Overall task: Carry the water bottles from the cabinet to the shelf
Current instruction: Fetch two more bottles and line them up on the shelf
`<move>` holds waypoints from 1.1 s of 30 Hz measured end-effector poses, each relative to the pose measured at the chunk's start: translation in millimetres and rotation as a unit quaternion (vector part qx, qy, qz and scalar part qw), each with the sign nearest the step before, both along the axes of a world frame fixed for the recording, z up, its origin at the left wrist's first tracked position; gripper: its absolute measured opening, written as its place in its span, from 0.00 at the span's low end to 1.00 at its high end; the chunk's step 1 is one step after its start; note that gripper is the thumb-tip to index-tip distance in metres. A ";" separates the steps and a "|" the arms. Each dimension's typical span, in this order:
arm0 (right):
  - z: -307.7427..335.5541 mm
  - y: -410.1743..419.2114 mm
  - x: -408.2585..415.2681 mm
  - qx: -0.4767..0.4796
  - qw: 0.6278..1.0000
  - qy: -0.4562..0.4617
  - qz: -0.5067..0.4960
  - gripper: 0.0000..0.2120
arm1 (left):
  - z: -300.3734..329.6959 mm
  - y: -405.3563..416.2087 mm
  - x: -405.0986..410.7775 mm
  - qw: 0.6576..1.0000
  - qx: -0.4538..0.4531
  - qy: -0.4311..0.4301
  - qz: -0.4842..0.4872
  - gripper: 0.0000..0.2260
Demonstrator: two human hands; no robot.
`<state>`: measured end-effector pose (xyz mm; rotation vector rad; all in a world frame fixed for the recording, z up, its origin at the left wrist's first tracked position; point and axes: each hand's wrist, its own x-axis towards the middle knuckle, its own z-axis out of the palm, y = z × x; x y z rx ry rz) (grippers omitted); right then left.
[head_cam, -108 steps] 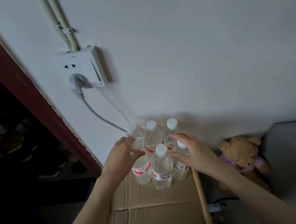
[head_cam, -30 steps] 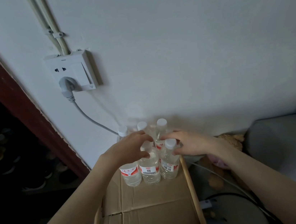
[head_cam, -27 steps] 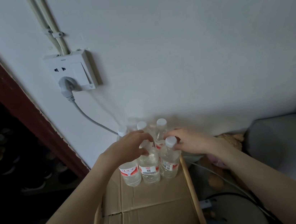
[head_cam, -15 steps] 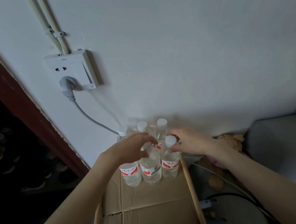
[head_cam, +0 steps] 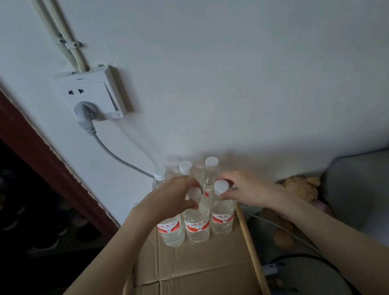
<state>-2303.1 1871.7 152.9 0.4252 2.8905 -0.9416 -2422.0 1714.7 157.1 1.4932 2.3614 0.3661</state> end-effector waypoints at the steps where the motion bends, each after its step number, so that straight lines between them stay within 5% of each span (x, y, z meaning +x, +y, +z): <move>1: -0.8 -1.0 -1.0 -0.005 1.000 0.002 0.001 0.15 | -0.1 -0.1 -0.6 1.000 0.004 0.009 0.001 0.17; 33: -18.2 -9.9 1.1 0.025 0.996 0.085 -0.016 0.20 | -2.0 -1.6 5.9 0.997 0.020 0.041 0.056 0.17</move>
